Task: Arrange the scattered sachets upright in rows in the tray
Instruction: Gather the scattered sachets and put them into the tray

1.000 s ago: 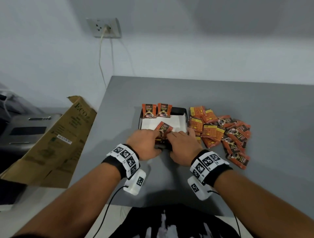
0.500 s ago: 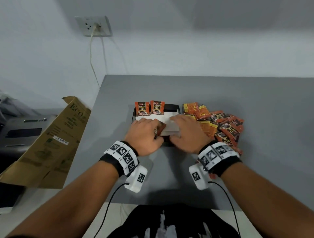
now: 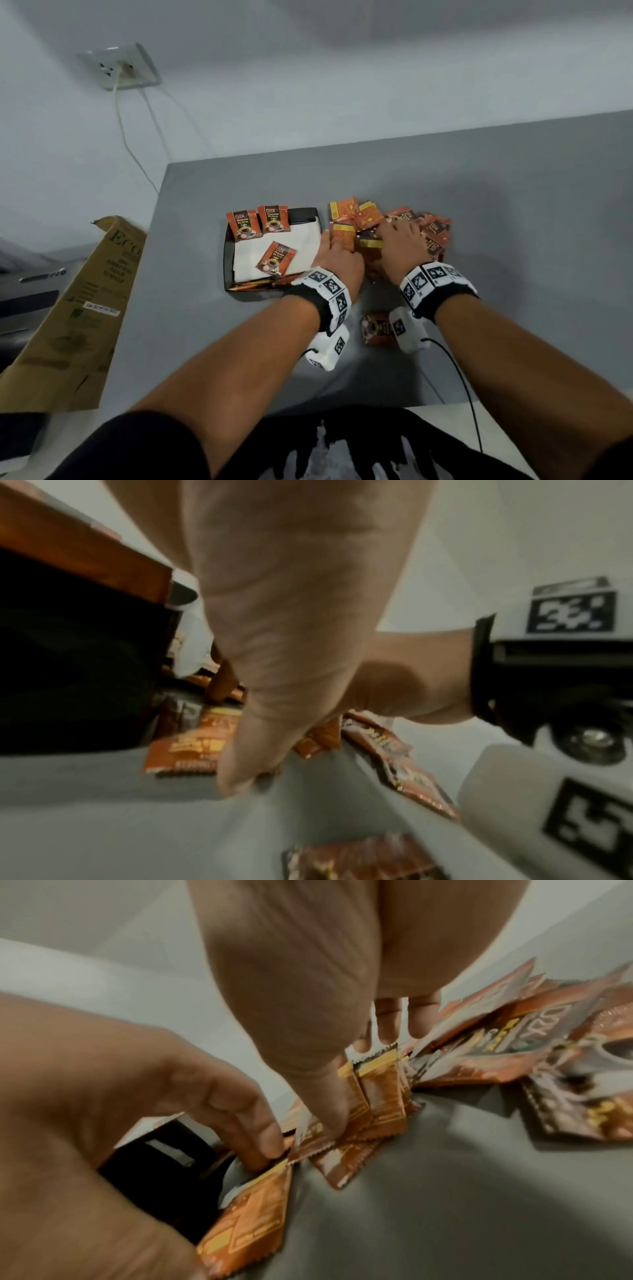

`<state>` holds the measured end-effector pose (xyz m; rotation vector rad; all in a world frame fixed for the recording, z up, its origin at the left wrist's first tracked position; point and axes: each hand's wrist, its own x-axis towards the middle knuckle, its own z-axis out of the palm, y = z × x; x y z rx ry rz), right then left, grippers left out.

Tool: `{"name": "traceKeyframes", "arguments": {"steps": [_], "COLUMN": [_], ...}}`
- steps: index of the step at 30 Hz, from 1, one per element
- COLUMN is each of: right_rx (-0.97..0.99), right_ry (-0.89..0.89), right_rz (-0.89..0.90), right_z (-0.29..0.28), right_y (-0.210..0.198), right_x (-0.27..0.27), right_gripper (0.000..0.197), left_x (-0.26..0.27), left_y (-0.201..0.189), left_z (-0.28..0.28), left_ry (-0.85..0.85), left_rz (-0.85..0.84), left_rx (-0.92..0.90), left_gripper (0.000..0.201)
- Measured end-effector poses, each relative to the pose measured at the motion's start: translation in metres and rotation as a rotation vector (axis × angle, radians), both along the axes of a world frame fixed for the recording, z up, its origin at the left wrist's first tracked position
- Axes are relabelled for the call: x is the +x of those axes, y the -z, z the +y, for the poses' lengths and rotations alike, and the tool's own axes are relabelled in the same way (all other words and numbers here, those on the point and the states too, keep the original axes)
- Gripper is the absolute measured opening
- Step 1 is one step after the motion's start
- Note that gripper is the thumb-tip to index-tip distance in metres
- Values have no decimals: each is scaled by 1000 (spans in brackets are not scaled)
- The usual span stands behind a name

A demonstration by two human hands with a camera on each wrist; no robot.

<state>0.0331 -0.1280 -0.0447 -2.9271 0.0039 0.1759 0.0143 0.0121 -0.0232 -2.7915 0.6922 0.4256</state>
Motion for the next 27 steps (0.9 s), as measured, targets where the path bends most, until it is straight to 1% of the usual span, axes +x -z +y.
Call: {"name": "traceKeyframes", "arguments": {"steps": [2, 5, 7, 9, 12, 13, 14, 15, 16, 17, 18, 19, 21, 23, 24, 26, 27], "right_rx": [80, 273, 356, 389, 427, 482, 570, 700, 839, 967, 1030, 1053, 929, 667, 568, 463, 409], "right_ry": [-13, 7, 16, 24, 3, -15, 21, 85, 193, 306, 413, 469, 466, 356, 303, 231, 199], "right_rz": [-1, 21, 11, 8, 57, 59, 74, 74, 80, 80, 64, 35, 30, 114, 156, 149, 124], "right_z": [-4, -11, -16, -19, -28, -32, -39, -46, -55, -65, -75, -82, -91, -90, -90, -82, -79], "right_y": [1, -1, -5, -8, -18, -24, -32, -41, -47, -54, -54, -55, -49, -47, -42, -35, -26], "right_x": [-3, -7, -8, -8, -7, -8, -8, -8, -5, -3, 2, 7, 18, 19, 19, 14, 13], "right_gripper": [44, 39, 37, 34, 20, 21, 23, 24, 22, 21, 22, 21, 23, 25, 19, 4, 8], "left_x": [0, 0, -1, -2, -2, -2, -1, 0, 2, 3, 5, 8, 17, 26, 30, 34, 35], "left_y": [1, -3, -4, -5, -10, -14, -18, -22, -25, -28, -31, -33, -36, -36, -36, -35, -33], "left_z": [-2, -3, -4, -5, -10, -12, -13, -14, -14, -14, -14, -15, -20, -30, -36, -48, -54], "left_ry": [-2, 44, 72, 63, 43, 43, 40, 31, 8, -34, -89, -139, -220, -287, -308, -317, -307], "left_rz": [-20, -44, -56, -63, -74, -67, -61, -64, -69, -62, -38, -4, 78, 157, 183, 221, 239], "left_rx": [-25, -22, -15, -41, -77, -84, -91, -118, -178, -276, -390, -496, -648, -722, -722, -679, -644], "left_gripper": [32, 27, 23, 21, 23, 23, 22, 22, 22, 24, 24, 21, 13, 14, 16, 20, 21]}}
